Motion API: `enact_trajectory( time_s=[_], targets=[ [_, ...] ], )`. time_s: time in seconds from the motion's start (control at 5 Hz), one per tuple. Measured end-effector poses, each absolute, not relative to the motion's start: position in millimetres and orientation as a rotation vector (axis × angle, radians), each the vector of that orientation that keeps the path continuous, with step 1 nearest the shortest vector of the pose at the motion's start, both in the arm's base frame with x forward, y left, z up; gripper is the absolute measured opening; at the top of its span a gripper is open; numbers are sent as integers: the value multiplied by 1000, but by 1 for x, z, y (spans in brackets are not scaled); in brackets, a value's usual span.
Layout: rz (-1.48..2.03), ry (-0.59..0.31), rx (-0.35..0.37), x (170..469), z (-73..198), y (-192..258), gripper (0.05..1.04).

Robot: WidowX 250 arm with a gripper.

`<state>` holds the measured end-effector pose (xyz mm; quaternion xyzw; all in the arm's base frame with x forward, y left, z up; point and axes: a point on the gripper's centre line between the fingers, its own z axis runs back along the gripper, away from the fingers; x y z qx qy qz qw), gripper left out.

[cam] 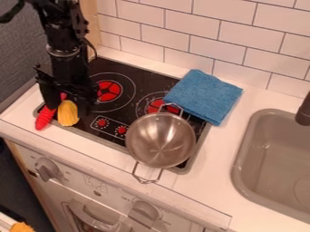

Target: Move the yellow object below the left burner and close to spoon

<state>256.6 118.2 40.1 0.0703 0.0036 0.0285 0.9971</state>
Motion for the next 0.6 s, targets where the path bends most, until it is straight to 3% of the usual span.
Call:
enact_trajectory(
  time_s=[0.2, 0.6],
  targets=[
    [50, 4, 116, 257, 41, 115, 1006],
    [39, -77, 126, 253, 77, 112, 1001]
  ],
)
